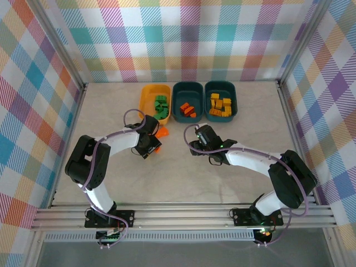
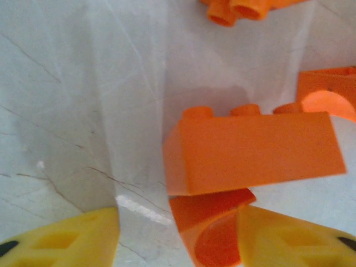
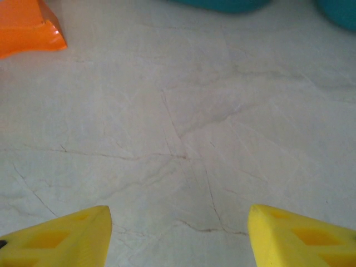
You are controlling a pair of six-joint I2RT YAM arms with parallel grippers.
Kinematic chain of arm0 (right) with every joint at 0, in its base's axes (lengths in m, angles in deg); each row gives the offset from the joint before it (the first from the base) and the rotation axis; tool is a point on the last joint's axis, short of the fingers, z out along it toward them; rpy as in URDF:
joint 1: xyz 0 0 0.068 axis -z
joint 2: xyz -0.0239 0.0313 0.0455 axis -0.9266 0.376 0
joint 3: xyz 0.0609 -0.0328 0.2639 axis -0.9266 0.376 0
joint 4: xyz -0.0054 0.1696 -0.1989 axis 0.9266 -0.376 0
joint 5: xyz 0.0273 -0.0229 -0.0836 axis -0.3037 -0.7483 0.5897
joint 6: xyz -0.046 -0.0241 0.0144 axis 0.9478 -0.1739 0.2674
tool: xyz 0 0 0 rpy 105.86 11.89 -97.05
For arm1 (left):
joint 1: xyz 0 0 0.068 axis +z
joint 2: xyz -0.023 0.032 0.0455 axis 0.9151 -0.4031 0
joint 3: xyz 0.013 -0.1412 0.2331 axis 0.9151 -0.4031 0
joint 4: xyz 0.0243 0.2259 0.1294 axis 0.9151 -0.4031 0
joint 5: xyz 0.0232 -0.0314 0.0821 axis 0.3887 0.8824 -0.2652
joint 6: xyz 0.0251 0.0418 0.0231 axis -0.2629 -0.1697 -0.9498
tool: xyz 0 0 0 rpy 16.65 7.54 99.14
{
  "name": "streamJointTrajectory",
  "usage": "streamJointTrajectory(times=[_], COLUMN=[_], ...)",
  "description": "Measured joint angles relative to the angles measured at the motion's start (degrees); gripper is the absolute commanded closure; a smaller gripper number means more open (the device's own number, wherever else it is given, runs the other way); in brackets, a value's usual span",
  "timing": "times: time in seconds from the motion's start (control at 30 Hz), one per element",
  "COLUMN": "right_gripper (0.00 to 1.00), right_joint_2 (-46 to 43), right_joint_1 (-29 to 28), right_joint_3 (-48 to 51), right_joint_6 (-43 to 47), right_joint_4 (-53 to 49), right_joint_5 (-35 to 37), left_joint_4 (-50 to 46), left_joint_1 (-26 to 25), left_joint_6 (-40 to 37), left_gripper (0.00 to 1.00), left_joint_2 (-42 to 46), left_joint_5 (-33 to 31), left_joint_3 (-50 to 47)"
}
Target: Sort the legos into containers by color
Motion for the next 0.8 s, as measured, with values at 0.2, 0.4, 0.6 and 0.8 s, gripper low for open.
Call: streamJointTrajectory(times=[0.2, 0.4, 0.6, 0.8], right_gripper=[0.34, 0.34, 0.34, 0.34], right_joint_2=[0.0, 0.0, 0.0, 0.0], right_joint_1=[0.0, 0.0, 0.0, 0.0], right_joint_3=[0.0, 0.1, 0.2, 0.3], right_joint_6=[-0.2, -0.3, -0.7, -1.1], right_joint_4=[1.1, 1.5, 1.5, 1.7], right_joint_5=[0.6, 1.1, 1.6, 2.2], left_joint_4=[-3.6, -3.5, -0.3, 0.4], left_joint_1=[-1.0, -2.3, -5.1, -7.0], left_joint_6=[0.6, 0.1, -0.8, -1.5], left_gripper=[0.56, 0.61, 0.63, 0.64], left_joint_2=[-1.6, -3.4, -4.6, -4.5], left_joint_5=[-2.3, -4.0, -4.6, -5.2], left_joint_3=[2.4, 4.8, 6.2, 6.6])
